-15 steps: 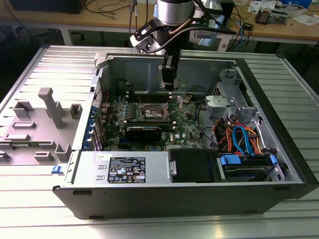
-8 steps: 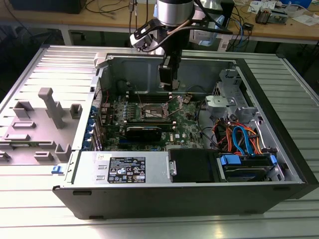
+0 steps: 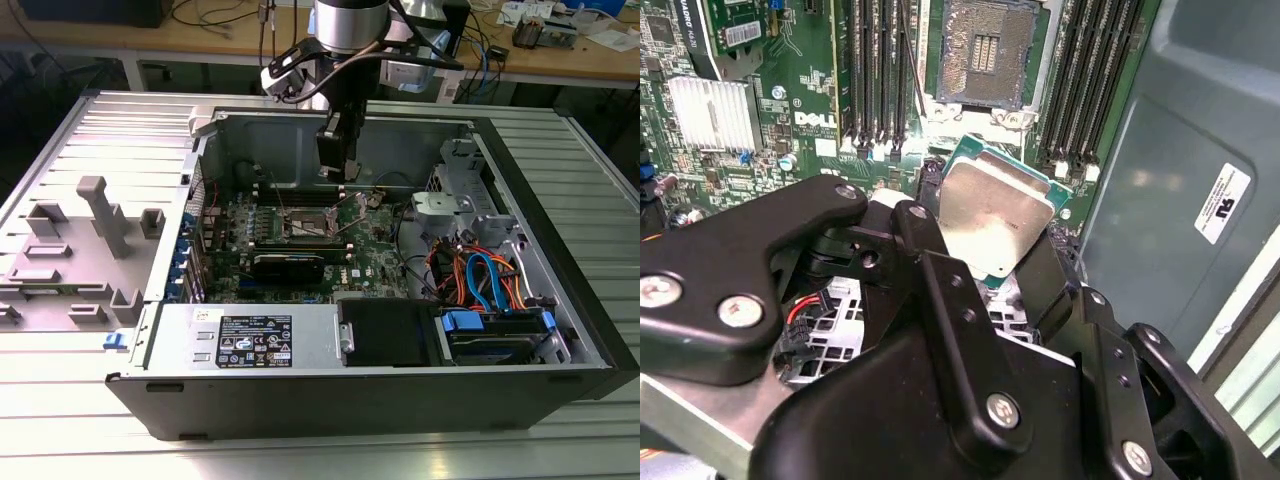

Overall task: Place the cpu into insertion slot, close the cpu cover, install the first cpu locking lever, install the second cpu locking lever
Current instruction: 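Place the cpu into insertion slot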

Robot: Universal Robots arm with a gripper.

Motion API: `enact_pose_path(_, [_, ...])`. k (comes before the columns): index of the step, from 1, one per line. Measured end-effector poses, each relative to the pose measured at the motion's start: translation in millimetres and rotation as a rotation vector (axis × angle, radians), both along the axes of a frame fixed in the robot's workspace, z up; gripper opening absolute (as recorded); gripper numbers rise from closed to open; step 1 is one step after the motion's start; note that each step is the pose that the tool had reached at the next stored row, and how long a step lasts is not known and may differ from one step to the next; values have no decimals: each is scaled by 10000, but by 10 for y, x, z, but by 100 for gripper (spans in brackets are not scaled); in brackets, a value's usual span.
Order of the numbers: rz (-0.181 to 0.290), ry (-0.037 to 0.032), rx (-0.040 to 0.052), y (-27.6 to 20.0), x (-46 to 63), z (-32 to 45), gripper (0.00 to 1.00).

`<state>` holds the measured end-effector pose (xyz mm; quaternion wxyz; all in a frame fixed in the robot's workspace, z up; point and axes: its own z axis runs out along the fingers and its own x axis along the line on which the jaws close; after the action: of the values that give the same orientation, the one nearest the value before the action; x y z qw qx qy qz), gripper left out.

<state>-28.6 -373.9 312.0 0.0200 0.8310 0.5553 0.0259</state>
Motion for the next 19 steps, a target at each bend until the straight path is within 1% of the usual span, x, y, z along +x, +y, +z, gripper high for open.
enact_pose_path(2, [36,0,-1,0,0,0,55])
enact_pose_path(3, [170,-2,1,0,0,-2,55])
enact_pose_path(4, [458,-1,1,0,-1,-3,55])
enact_pose_path(6, [822,-1,1,0,-1,-4,55])
enact_pose_path(12, [2797,0,-1,0,-1,-23,55])
enact_pose_path(15, [3277,-1,-1,0,-6,-26,55])
enact_pose_path(19, [3327,-1,-1,0,-7,-26,55])
